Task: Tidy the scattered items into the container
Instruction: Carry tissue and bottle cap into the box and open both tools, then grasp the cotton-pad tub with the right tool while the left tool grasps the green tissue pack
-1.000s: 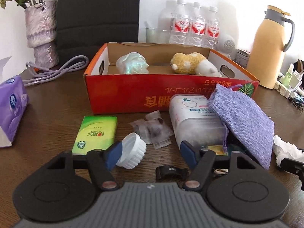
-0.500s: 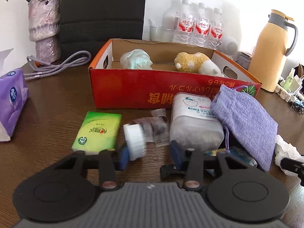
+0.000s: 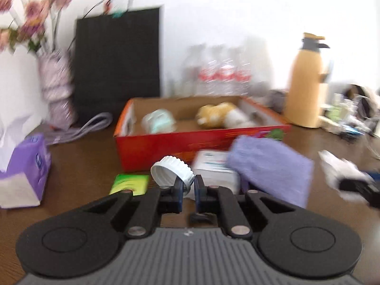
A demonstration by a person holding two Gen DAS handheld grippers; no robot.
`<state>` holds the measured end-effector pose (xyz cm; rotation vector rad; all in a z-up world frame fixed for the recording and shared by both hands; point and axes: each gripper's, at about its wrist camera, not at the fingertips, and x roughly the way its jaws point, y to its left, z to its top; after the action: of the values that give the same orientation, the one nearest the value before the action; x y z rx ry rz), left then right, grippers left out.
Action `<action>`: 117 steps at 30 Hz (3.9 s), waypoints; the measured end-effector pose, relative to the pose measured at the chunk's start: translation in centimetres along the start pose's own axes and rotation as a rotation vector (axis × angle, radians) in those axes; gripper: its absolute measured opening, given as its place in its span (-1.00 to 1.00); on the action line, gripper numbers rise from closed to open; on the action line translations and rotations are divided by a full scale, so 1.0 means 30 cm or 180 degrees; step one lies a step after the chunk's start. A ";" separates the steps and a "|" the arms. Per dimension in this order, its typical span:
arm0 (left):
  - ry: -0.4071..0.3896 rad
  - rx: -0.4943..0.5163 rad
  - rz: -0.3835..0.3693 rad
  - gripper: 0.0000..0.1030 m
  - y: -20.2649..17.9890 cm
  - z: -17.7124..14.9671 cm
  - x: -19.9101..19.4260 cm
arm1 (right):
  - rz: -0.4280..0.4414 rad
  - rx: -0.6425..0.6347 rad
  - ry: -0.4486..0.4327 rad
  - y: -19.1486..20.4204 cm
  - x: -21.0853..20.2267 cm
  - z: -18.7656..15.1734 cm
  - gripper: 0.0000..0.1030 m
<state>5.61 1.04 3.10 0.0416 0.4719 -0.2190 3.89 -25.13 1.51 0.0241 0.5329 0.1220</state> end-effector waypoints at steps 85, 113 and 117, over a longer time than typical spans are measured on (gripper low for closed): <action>0.1587 0.0023 0.0648 0.84 0.053 0.447 0.641 | 0.0300 -0.0127 0.1599 0.102 0.723 0.591 0.49; 0.0081 -0.0102 0.0537 1.00 0.052 -0.073 -0.152 | 0.0511 -0.0574 -0.0348 0.233 -0.193 -0.061 0.85; 0.0221 0.0013 0.0533 1.00 0.148 0.003 -0.018 | 0.0855 -0.0674 -0.0143 0.273 -0.108 -0.005 0.48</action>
<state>6.16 5.47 3.39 0.0927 0.5344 -0.0543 0.14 -17.41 3.46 -0.1084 0.4678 0.4386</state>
